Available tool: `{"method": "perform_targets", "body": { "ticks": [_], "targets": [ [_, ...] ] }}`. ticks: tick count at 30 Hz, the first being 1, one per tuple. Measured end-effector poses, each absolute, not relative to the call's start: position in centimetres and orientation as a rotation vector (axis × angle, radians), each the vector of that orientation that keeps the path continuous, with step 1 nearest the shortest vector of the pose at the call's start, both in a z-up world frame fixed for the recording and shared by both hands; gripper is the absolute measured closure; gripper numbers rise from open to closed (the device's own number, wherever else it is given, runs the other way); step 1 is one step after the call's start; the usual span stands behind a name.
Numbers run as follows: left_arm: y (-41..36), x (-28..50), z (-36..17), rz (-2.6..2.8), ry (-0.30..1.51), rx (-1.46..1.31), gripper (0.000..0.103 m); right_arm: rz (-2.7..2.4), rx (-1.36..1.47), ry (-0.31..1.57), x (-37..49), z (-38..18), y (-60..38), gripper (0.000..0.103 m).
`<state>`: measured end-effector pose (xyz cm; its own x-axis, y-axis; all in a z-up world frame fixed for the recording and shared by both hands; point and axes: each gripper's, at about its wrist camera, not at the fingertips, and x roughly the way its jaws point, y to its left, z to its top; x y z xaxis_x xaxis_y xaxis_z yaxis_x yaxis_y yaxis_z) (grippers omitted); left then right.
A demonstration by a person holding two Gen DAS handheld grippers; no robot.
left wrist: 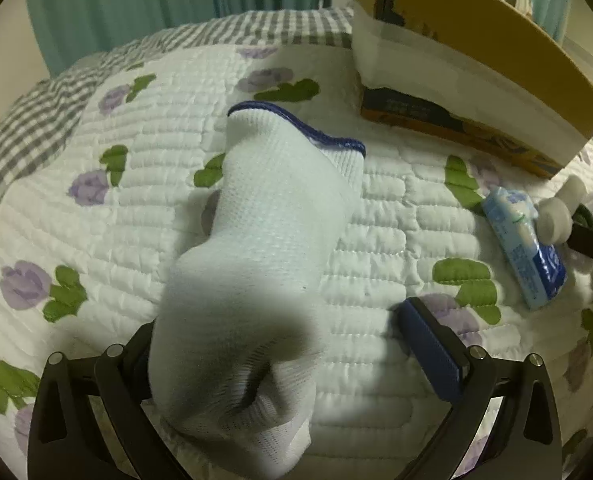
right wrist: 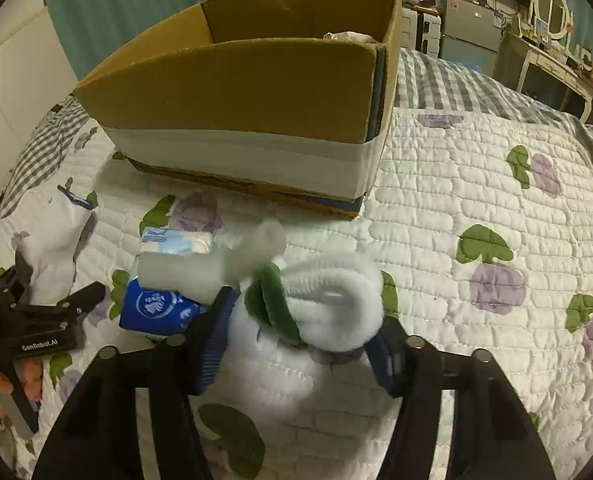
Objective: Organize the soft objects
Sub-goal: 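Grasp the blue-rimmed white sock with the left tool while the right tool grasps the rolled white sock, then carry both socks over the box and open both tools to drop them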
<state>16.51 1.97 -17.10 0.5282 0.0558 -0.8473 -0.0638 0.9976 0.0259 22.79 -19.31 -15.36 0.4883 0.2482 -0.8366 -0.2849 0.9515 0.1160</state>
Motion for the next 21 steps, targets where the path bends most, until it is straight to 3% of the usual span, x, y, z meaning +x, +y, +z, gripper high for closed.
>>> {"method": "perform_targets", "body": {
  "ticks": [1, 4, 6, 12, 21],
  "targets": [
    [2.0, 16.7, -17.0, 0.071, 1.008, -0.003, 0.003, 0.326, -0.037, 1.008, 22.6, -15.2, -19.5, 0.051],
    [1.7, 16.6, -16.0, 0.074, 0.979, 0.036, 0.024, 0.321, -0.030, 0.999, 22.1, -14.4, -19.9, 0.055],
    [1.8, 16.3, -15.1, 0.081, 0.963, 0.062, 0.045, 0.326, -0.027, 0.995, 21.7, -13.7, -20.2, 0.057],
    [3.8, 15.2, -13.4, 0.012, 0.974, -0.071, 0.054, 0.328, -0.047, 0.957, 19.9, -11.0, -20.0, 0.061],
    [2.1, 12.7, -7.1, -0.061, 0.843, -0.033, 0.055, 0.311, -0.103, 0.861, 16.9, -5.1, -20.0, 0.062]
  ]
}}
